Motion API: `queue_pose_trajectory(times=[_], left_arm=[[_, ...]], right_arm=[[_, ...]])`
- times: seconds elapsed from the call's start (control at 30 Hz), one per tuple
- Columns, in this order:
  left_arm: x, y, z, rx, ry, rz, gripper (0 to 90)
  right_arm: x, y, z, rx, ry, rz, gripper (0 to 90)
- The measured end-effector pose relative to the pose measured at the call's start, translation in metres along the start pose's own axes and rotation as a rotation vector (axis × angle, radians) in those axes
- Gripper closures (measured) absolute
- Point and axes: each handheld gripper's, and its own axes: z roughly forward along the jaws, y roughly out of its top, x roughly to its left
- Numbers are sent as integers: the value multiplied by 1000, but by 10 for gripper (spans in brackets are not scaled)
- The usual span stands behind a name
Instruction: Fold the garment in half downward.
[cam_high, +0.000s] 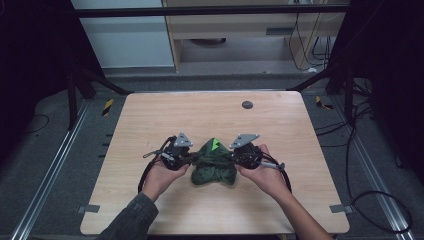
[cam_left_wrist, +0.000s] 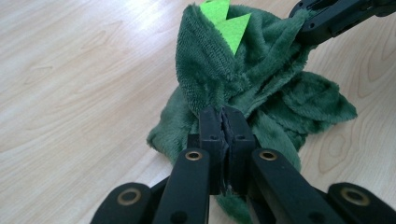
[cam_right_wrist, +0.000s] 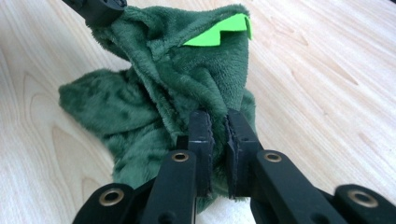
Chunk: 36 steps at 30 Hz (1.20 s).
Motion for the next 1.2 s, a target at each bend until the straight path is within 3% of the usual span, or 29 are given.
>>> queue_pose_trajectory(times=[1.2], left_arm=[[-15, -19, 7, 0, -13, 22, 856]], right_arm=[[16, -18, -5, 21, 23, -21, 754]])
